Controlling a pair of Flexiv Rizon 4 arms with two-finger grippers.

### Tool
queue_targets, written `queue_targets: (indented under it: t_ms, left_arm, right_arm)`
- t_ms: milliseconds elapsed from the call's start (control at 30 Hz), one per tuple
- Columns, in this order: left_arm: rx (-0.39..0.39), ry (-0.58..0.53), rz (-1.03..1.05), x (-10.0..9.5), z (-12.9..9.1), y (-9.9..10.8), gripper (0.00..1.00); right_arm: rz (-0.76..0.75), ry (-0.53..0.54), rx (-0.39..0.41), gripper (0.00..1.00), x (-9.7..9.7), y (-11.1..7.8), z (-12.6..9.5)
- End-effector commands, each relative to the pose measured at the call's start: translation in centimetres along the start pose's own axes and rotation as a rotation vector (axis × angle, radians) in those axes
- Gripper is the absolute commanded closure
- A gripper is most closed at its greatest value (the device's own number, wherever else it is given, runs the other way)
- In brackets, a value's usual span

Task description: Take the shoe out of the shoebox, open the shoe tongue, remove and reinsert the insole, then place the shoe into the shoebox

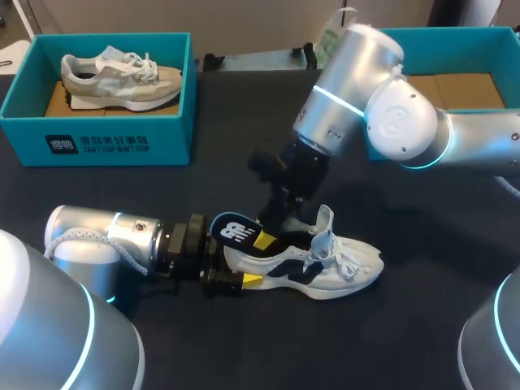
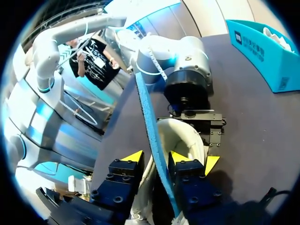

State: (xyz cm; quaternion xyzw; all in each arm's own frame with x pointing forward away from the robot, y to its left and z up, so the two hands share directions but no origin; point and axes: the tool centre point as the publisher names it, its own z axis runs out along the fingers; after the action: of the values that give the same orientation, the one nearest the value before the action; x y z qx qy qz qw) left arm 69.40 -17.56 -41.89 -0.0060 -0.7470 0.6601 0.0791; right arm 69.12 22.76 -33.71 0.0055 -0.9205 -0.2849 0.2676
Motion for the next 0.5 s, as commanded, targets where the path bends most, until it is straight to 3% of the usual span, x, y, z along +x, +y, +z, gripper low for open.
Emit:
queue_targets:
  t_ms: [33,200,267,500]
  left_arm:
    - [-0.001,-0.002,0.000,-0.01,0.06,0.03,1.00]
    - [-0.001,-0.002,0.000,-0.01,0.06,0.03,1.00]
    - [-0.001,-0.002,0.000,-0.01,0.06,0.03,1.00]
    - [-0.001,-0.002,0.000,-0.01,0.06,0.03,1.00]
  right_arm:
    - [0.000,0.004,0.001,0.63,-0.30,0.22,0.36]
    - [0.000,0.002,0.000,0.69,-0.29,0.31,0.39]
    - [-0.001,0.003,-0.002,1.00,-0.31,0.38,0.48]
    - [-0.019,0.010,-0.012,1.00,-0.16,1.07,0.36]
